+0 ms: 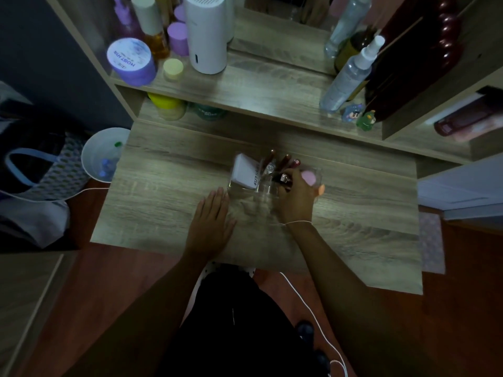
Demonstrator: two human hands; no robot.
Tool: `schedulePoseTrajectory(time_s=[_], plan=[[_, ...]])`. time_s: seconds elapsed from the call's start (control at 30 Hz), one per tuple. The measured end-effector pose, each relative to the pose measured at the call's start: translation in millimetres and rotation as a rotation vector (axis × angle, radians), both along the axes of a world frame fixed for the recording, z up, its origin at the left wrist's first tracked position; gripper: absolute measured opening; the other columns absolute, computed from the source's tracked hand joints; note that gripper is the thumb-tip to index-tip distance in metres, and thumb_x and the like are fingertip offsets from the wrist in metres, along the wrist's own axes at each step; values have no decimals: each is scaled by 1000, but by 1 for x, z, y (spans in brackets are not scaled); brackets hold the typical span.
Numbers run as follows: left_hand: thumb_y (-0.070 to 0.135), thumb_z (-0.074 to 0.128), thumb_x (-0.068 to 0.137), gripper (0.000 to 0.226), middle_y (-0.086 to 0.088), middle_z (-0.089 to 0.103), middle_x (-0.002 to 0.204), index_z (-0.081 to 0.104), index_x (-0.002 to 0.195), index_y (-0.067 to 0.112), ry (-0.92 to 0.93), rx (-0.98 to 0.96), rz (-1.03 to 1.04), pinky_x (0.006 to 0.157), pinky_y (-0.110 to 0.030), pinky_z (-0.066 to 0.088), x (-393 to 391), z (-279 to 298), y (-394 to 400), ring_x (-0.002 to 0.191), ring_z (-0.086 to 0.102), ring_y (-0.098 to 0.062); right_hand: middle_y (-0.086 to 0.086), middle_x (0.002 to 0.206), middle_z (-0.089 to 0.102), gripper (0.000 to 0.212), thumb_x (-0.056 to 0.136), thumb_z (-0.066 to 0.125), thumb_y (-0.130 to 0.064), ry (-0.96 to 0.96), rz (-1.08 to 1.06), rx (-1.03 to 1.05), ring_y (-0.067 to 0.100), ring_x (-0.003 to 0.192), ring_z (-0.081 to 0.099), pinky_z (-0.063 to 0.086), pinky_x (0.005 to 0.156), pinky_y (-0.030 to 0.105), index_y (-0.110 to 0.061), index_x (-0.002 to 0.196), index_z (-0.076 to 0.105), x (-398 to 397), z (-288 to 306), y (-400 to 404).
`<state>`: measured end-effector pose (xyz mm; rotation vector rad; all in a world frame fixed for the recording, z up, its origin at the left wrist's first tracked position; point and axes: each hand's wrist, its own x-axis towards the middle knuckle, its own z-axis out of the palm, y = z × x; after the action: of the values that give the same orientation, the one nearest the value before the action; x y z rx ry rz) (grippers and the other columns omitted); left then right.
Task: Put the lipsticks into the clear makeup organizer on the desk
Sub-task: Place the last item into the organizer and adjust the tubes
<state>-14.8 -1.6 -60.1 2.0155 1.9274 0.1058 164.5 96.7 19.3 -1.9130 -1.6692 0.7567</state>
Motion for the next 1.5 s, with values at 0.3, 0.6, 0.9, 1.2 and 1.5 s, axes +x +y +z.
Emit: schedulePoseTrajectory(time_s=[0.3,0.6,0.9,1.2,1.5], plan=[[47,26,95,66,-19,31,152,25,145,4,14,32,-9,114,-46,20,-1,-5,0,142,25,-31,18,102,69,30,77,60,6,-110,105,26,34,97,62,40,89,37,-5,105,64,1,5,10],[45,32,94,64,-17,32,151,27,144,5,18,56,-3,114,-43,16,-1,-6,-1,141,27,-30,19,110,68,34,82,59,5,-117,160,-31,32,101,63,50,89,39,-6,114,63,-2,9,13],[44,32,94,63,-17,33,151,30,144,4,-5,84,2,115,-44,18,0,-4,-2,141,26,-30,16,102,71,31,81,64,-2,-164,137,-13,30,97,64,42,80,30,-10,111,65,1,6,12],[44,31,95,63,-17,31,152,27,145,4,-6,74,-2,116,-43,13,-1,-6,-1,143,23,-29,13,91,68,23,81,69,-11,-169,95,56,30,92,60,44,83,44,-14,103,66,4,10,7],[44,30,95,64,-18,30,152,26,145,4,10,63,-3,116,-42,12,-1,-6,-1,142,23,-29,9,89,70,16,85,66,-17,-209,55,71,28,93,59,38,84,44,-20,100,66,2,7,7]])
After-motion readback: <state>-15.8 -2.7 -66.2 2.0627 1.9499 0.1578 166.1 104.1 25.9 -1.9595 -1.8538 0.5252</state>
